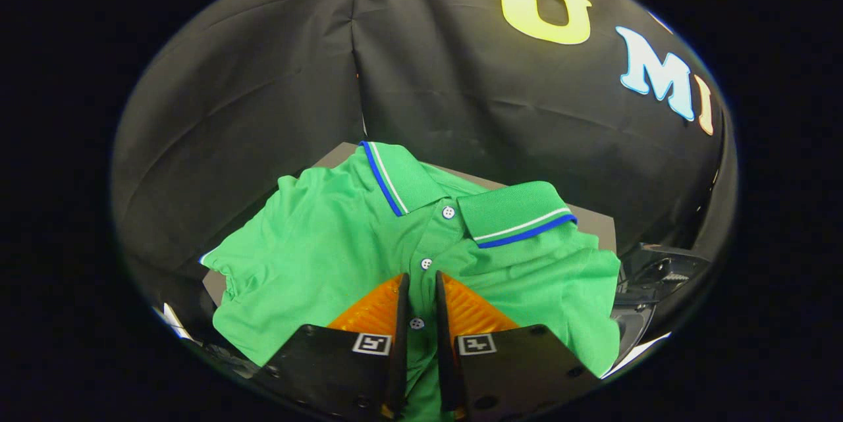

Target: Put the clothes into the washing machine and then close the washing machine lid.

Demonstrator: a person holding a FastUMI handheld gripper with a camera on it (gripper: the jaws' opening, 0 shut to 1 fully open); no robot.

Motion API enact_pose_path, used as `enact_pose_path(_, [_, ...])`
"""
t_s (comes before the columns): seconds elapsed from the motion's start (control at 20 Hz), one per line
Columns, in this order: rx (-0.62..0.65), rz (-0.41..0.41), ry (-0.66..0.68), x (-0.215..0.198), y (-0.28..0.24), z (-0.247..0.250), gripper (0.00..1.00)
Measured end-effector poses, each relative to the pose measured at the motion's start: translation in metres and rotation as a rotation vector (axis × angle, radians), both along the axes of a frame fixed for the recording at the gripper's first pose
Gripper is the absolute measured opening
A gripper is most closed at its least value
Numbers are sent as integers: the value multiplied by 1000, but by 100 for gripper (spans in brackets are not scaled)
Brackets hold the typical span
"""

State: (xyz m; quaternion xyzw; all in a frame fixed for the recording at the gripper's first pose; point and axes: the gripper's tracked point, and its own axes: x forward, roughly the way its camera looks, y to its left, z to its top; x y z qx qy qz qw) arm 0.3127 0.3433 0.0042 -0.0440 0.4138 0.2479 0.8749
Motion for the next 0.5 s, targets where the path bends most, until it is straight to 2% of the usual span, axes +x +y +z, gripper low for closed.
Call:
enact_pose_path(0.1, [17,-4,-11,4,1,0,22])
enact_pose_path(0.2, [90,-44,12,2,2,2,2])
enact_pose_path(0.5, [117,-27,-66,6,-4,23,2])
